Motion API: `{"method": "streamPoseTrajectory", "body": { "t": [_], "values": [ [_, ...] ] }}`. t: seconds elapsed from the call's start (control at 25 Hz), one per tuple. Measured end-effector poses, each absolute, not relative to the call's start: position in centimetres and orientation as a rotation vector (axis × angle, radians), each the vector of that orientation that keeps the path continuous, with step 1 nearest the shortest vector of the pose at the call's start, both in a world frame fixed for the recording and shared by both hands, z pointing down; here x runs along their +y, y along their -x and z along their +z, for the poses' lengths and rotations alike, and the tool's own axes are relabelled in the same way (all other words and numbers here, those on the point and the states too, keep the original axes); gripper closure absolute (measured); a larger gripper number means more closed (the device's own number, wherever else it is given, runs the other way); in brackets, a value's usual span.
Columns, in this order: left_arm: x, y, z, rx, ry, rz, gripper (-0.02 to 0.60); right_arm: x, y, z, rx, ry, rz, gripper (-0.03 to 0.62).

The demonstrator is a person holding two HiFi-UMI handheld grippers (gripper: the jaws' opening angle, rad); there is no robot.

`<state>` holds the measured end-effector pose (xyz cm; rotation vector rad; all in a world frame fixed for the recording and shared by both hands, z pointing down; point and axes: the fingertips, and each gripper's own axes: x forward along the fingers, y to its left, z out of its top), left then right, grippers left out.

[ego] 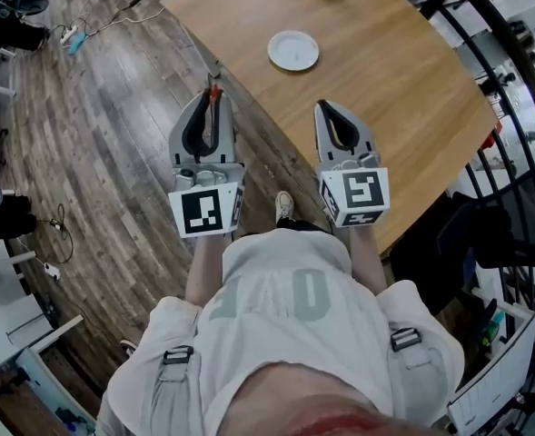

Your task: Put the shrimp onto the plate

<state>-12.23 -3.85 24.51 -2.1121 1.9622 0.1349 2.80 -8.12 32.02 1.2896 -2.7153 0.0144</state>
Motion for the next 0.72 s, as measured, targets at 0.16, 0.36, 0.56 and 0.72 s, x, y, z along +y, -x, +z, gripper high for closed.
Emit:
{"method": "streamPoseTrajectory", "body": {
  "t": [0.16,0.36,0.56,0.72],
  "values": [
    [-6.8,12.1,24.3,1.969,2.096,0.132,0.52,-11.3,-3.2,32.3,-2.731,-1.279,0.038,0.574],
    [-8.9,10.9,23.6,1.951,2.077,0.134,0.52,-13.8,-3.7,32.8,-2.747,-1.258,0.094,0.574],
    [-10.0,11.1,24.3,1.996,2.118,0.063,0.52,-14.5,-3.4,33.3,-2.766,-1.246,0.13,0.574],
    [-10.4,11.5,23.4,1.981,2.085,0.056,0.52,-14.5,-3.2,33.2,-2.785,-1.24,0.146,0.574]
  ]
}}
